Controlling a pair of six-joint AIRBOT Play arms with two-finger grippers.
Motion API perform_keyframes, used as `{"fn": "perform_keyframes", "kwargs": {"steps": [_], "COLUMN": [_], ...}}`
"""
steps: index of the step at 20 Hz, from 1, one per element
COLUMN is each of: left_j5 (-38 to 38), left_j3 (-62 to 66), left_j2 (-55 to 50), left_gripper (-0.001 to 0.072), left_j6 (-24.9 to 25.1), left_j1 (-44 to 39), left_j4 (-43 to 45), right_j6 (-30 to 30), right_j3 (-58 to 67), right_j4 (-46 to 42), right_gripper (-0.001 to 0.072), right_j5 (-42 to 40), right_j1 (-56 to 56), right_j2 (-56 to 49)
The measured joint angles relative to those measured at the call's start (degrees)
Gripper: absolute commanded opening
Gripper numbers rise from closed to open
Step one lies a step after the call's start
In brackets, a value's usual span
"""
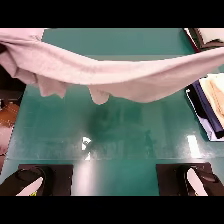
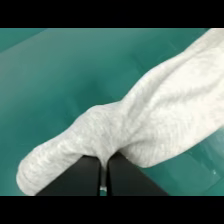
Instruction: Fold the shirts.
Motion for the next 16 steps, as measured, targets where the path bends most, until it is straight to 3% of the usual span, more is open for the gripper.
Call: {"fn": "perform_keyframes", "kwargs": {"steps": [6,10,13,14,15,16], "left_j5": [0.31,8.52,15.76,17.94,20.04,21.55], "left_j3": [-15.96,-32.96,-40.22,-41.29,-41.86,-41.97], "left_j2": [-1.75,-6.82,-13.31,-15.54,-17.66,-19.39], "left_gripper": [0.0025,0.0025,0.0029,0.0229,0.0598,0.0678], "left_j6": [0.22,2.95,5.25,5.73,6.03,6.21], "left_j1": [0.0,0.0,0.0,0.13,0.5,1.14], "left_j4": [-0.55,-0.76,-0.63,-0.46,-0.44,-0.39], "right_j6": [1.16,1.53,1.53,1.53,1.53,1.55], "right_j3": [-0.07,-6.67,-11.41,-12.39,-13.05,-13.53], "right_j4": [0.7,1.09,1.25,1.38,1.42,1.46], "right_gripper": [0.0012,0.0012,0.0013,0.0014,0.0041,0.0272], "right_j5": [6.71,7.23,1.73,-1.05,-3.5,-5.92], "right_j1": [0.42,5.99,9.75,10.75,11.47,11.96], "right_j2": [-8.81,-20.0,-28.17,-30.64,-32.72,-34.47]}}
